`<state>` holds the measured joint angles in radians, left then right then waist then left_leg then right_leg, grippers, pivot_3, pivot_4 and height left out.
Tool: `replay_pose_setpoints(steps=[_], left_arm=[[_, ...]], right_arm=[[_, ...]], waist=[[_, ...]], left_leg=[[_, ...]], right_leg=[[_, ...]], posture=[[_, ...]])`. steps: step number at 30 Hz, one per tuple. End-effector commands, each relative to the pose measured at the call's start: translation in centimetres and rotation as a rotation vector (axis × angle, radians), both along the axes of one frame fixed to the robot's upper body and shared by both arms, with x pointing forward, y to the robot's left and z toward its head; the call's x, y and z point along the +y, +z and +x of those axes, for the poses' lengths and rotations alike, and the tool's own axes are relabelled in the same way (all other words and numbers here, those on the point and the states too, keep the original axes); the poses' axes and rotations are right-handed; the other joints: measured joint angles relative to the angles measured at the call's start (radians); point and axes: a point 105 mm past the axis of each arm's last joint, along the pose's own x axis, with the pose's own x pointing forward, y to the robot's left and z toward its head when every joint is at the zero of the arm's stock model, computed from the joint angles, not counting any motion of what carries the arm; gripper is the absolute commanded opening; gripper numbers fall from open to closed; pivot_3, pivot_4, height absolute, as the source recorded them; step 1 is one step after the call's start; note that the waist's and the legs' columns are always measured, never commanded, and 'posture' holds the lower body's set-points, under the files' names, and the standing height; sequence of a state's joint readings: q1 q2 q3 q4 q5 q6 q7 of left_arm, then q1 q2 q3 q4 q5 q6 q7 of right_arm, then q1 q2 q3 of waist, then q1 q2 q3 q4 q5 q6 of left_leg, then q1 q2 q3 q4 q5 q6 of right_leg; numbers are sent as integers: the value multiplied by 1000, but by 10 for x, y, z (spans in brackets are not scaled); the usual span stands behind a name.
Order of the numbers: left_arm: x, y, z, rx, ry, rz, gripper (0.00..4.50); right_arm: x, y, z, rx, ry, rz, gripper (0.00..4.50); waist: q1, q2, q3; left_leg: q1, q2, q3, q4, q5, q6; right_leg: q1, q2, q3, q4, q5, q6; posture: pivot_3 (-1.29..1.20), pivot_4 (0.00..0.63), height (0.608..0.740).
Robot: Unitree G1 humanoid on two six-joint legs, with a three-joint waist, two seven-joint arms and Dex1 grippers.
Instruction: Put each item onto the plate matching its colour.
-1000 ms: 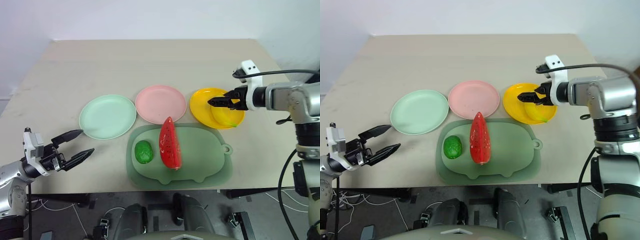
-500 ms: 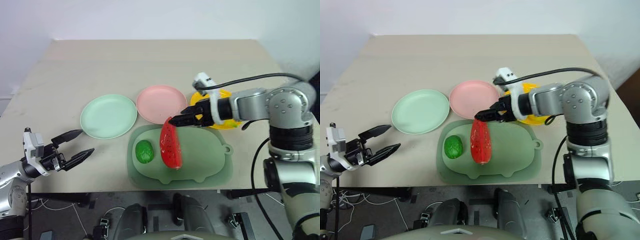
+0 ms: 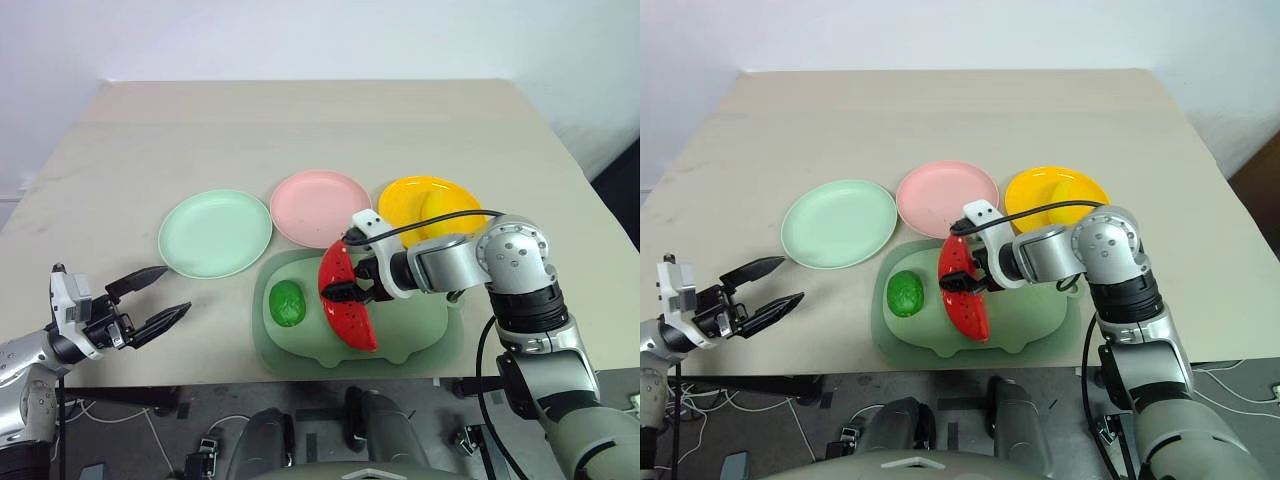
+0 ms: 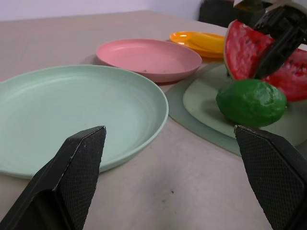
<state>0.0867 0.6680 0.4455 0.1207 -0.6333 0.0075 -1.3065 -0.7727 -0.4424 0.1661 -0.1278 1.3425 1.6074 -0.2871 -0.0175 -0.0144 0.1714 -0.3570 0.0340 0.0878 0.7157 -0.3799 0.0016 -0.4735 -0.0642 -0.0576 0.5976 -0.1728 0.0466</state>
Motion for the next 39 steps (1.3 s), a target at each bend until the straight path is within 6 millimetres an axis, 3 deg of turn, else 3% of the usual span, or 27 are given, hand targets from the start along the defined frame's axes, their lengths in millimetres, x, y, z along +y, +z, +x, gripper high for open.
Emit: replay_pose_setpoints(steps=[1, 6, 11, 13, 17, 22, 25, 31, 39], left_arm=[[1, 10, -2, -47, 3, 17, 4500], [1, 9, -3, -47, 10, 19, 4500], [1, 9, -3, -49, 12, 19, 4500], [1, 9, -2, -50, 12, 18, 4500], [0, 10, -1, -50, 6, 9, 4500], [0, 10, 1, -53, 4, 9, 4500], [0, 11, 2, -54, 3, 9, 4500], [-1, 10, 0, -55, 7, 9, 4500], [1, 10, -3, -57, 19, 17, 4500]], right_arm=[[0, -5, -8, -8, 44, -56, 4493], [-1, -11, -12, -5, 64, -87, 4493], [-4, -6, -10, -15, 71, -81, 3441], [-6, -1, -6, -18, 63, -69, 3374], [-8, 31, 12, -58, 45, -4, 3373], [-13, 99, 62, -221, -82, 148, 3373], [-13, 115, 91, -304, -161, 195, 3373], [-1, 110, 128, -400, -190, 219, 3373], [15, 80, 148, -384, -203, 223, 3373]], waist=[[3, -1, -1], [1, -2, -1], [3, -2, -1], [4, -2, -1], [2, -1, -1], [-2, 0, 0], [-2, 0, 0], [-5, 0, 0], [-6, 1, 0]], left_leg=[[0, 0, 0, 0, 0, 0], [0, 0, -1, 0, 0, 0], [0, 0, -1, 0, 0, 0], [0, 0, -1, 0, 0, 0], [-1, 0, -1, 0, 0, 0], [-1, 0, 0, 0, 0, 0], [-1, 0, -1, -1, 0, 0], [-2, 0, 1, -1, -1, 1], [-4, 0, 0, -1, 0, 0]], right_leg=[[0, 0, 0, 0, 0, 0], [1, 0, 0, 0, 0, 0], [1, 0, 0, 0, 0, 0], [1, 0, 0, -1, 0, 0], [0, 0, 0, -1, 0, 0], [-1, 1, 0, -1, 0, 0], [-1, 2, -1, -1, 0, 0], [-2, 1, 0, -1, 0, 0], [-3, 1, -1, 0, 0, 0]], posture=[[0, 150, 736], [0, 150, 736], [0, 150, 736], [0, 150, 736], [0, 150, 736], [0, 150, 736], [0, 150, 736], [0, 150, 736], [0, 150, 736]])
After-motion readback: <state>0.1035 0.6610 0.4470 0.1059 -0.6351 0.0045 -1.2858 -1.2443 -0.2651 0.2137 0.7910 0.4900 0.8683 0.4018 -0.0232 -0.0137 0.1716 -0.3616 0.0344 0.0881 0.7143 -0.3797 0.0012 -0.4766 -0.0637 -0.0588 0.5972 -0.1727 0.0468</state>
